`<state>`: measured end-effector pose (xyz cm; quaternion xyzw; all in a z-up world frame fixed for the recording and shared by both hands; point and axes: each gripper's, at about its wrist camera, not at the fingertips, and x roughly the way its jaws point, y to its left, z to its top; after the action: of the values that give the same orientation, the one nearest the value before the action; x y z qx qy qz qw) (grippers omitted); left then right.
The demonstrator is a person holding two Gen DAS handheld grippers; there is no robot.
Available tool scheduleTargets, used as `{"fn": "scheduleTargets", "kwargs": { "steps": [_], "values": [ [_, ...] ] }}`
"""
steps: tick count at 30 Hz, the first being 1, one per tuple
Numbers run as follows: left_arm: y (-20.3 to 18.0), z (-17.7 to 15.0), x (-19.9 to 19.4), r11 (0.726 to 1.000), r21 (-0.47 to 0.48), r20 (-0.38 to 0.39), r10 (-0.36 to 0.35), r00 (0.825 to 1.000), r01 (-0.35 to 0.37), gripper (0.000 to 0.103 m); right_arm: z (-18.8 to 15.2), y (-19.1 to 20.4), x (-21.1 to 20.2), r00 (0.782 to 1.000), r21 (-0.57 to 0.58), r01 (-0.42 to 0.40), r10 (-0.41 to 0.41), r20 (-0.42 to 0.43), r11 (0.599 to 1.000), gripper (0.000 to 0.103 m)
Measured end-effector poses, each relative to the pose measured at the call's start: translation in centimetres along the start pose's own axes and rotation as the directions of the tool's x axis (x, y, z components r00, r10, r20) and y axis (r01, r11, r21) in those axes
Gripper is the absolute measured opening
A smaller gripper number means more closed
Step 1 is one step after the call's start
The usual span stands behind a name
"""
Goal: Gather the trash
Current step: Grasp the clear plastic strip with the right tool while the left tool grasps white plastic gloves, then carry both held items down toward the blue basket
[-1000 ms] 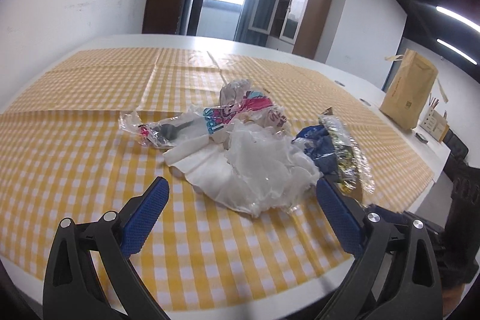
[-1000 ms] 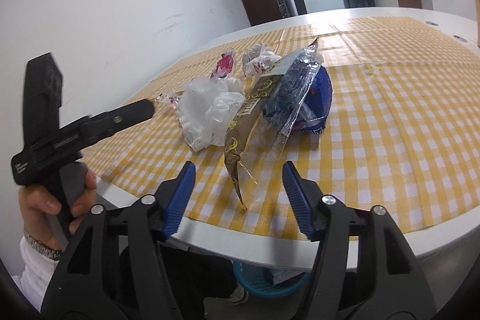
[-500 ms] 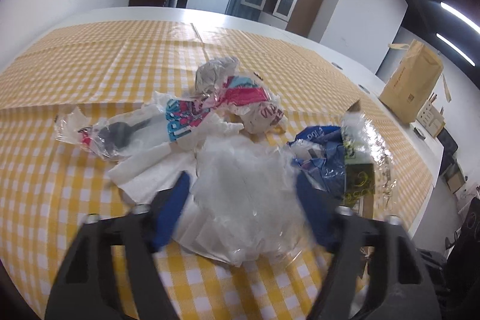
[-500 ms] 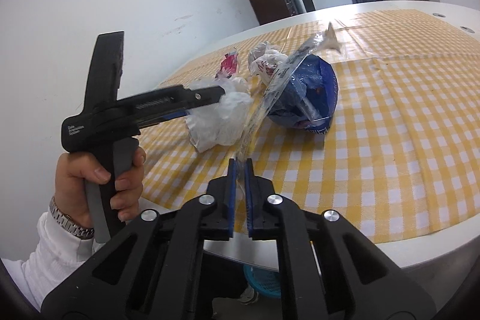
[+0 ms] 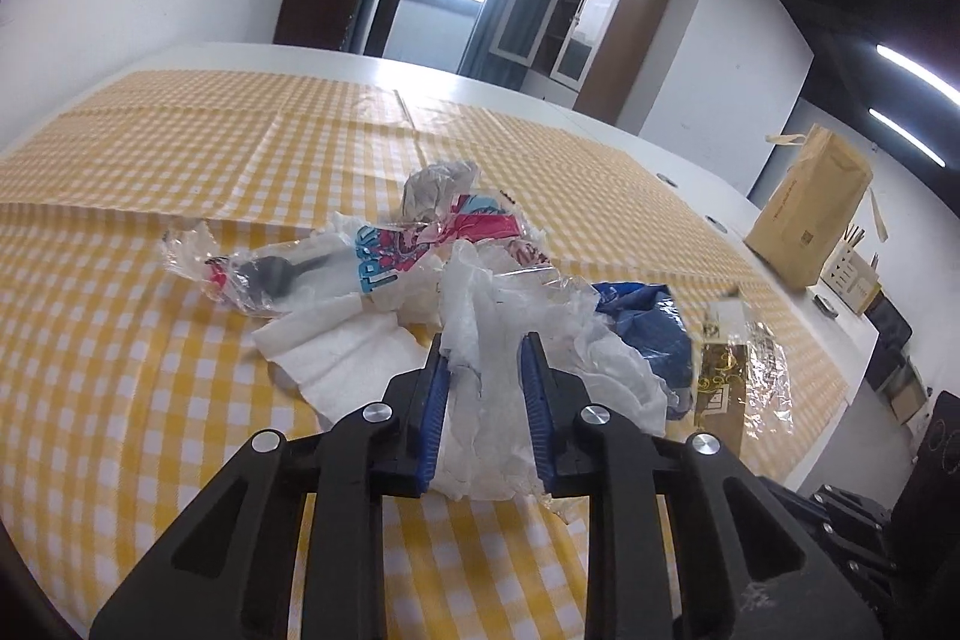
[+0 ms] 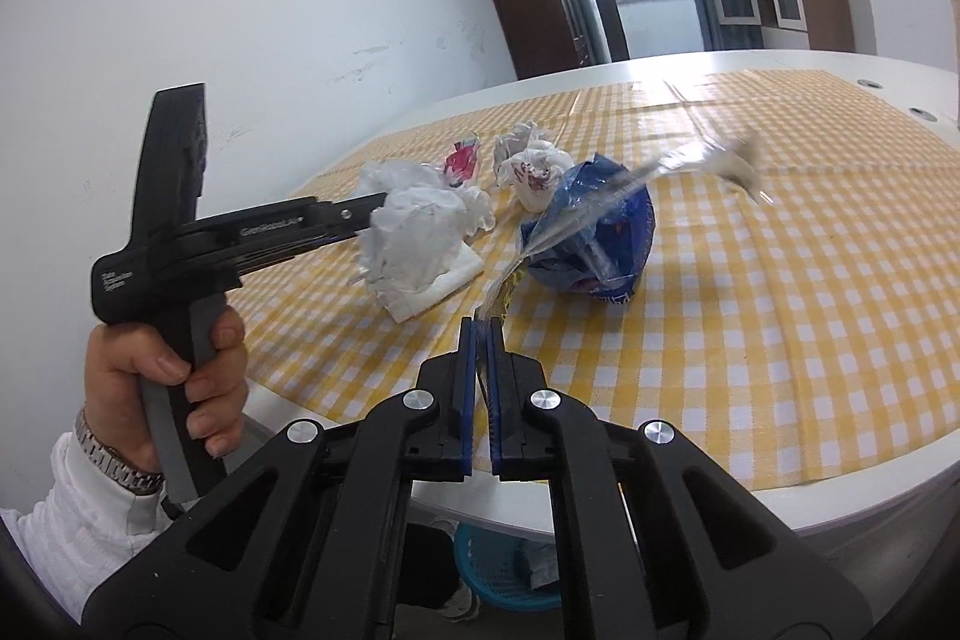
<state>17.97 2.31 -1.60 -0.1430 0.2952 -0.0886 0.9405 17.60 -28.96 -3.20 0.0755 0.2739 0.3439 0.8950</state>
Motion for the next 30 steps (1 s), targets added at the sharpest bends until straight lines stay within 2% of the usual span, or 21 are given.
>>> {"fn": "scheduleTargets", "kwargs": {
  "steps": [5,13,18,30],
  "values": [
    [-0.2,-0.6,-3.1,1.0,0.005,0.039,0.006,0.999,-0.007,0.023,0.3,0.8,-1.2,1.0,-0.022,0.005,-0.004,0.019,1.0,0.003],
    [-0.8,-2.3,-7.1,0.999,0.035,0.061,0.013,0.998,-0.015,0.023,0.3,2.4,-2.9,0.999,-0.065,0.013,-0.01,0.047,0.998,0.003],
    [-0.5,-3.2,-9.6,1.0,0.023,0.084,0.005,0.996,-0.007,0.023,0.1,3.8,-4.5,0.998,-0.096,0.018,-0.012,0.062,0.995,0.003],
    [-1.0,-5.8,-14.1,0.999,0.044,0.113,-0.014,0.994,0.009,0.023,-1.3,6.9,-8.6,0.997,-0.155,-0.017,0.029,0.076,0.988,0.002]
  ]
}}
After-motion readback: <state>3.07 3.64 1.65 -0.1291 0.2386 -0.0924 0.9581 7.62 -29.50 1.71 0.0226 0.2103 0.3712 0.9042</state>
